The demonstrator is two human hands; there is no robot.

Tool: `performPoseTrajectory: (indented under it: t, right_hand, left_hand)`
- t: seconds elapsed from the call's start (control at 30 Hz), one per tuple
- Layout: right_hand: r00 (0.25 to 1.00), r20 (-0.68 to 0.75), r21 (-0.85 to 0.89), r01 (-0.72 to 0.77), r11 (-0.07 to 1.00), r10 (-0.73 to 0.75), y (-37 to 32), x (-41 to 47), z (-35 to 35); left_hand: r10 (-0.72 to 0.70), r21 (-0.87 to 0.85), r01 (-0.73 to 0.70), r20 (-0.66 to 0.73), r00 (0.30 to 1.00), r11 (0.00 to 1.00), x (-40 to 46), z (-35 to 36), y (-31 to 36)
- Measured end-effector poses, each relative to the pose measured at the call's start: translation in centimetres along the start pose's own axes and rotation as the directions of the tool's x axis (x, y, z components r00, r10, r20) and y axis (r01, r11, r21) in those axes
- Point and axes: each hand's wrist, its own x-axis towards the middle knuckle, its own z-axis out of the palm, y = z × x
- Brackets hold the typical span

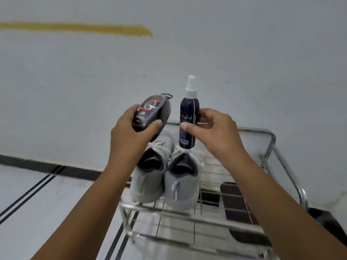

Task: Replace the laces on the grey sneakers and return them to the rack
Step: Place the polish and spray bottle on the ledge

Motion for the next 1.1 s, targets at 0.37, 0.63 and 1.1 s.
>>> performPoseTrajectory:
  t: [0.37, 0.63, 1.1]
  right_hand:
    - [0.995, -0.001, 0.093, -0.101, 0.991, 0.101, 2.4, 13.9, -0.5]
    - [0.930, 0.209, 0.086, -0.326, 0.941, 0.303, -10.5, 15.5, -4.2]
    - [0.840, 0.415, 0.002, -0.386, 0.923, 0.350, -38.1, 19.2, -13.4]
  left_hand:
    - [-0.146, -0.002, 0.147, -0.069, 0.987, 0.989, 11.5, 5.7, -0.4]
    - [-0.354, 0.059, 0.356, -0.032, 0.935, 0.933, 14.7, 0.1, 12.0]
    - [-0.431, 0.073, 0.439, -0.103, 0.896, 0.895, 20.7, -15.6, 37.5]
